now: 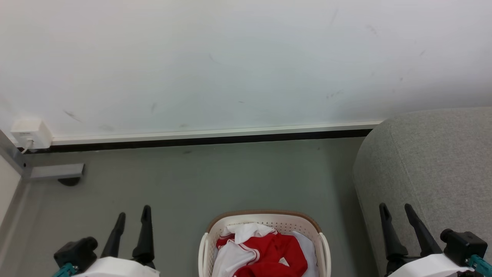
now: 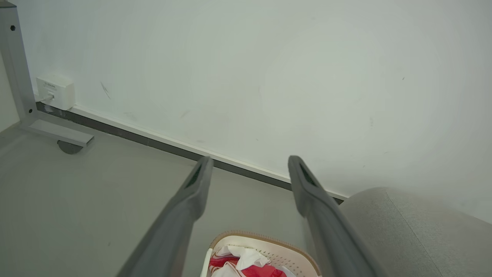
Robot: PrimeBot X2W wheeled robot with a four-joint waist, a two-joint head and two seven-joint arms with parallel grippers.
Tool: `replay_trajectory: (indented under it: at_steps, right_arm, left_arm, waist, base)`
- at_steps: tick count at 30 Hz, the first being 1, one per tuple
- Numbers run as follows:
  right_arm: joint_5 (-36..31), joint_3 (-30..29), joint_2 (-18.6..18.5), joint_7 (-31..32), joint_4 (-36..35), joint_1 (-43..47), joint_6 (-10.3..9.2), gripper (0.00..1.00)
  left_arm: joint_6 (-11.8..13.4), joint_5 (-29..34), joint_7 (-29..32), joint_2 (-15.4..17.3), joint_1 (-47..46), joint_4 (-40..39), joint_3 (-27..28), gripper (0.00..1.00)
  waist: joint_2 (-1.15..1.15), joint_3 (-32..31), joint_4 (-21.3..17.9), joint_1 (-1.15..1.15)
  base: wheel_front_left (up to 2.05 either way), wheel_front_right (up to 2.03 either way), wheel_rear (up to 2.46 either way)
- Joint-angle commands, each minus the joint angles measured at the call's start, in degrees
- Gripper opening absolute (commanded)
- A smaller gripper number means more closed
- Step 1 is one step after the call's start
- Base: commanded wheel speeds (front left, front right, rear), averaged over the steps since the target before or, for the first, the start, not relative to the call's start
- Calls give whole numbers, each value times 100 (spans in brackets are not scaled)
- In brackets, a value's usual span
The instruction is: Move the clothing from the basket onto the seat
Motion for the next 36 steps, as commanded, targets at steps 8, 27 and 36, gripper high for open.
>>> replay_trajectory:
  at_steps: [8,27,36]
  right_arm:
    - [-500,-16,-49,-168,9,-52,-8,100]
    - [-1229,-76,-33,-396,9,10,-9,100]
    - [-1607,-61,-47,-502,9,57,-10,100]
  left_arm:
    - [73,636,-177,97,24,-52,-41,100]
    - [131,1555,-404,203,97,-81,-57,100]
    - [166,1971,-507,207,138,-108,-96,100]
  waist:
    - [0,-6,-3,0]
    - [0,15,-87,0]
    - [0,34,-100,0]
  base:
    - [0,0,0]
    - [0,0,0]
    - [0,0,0]
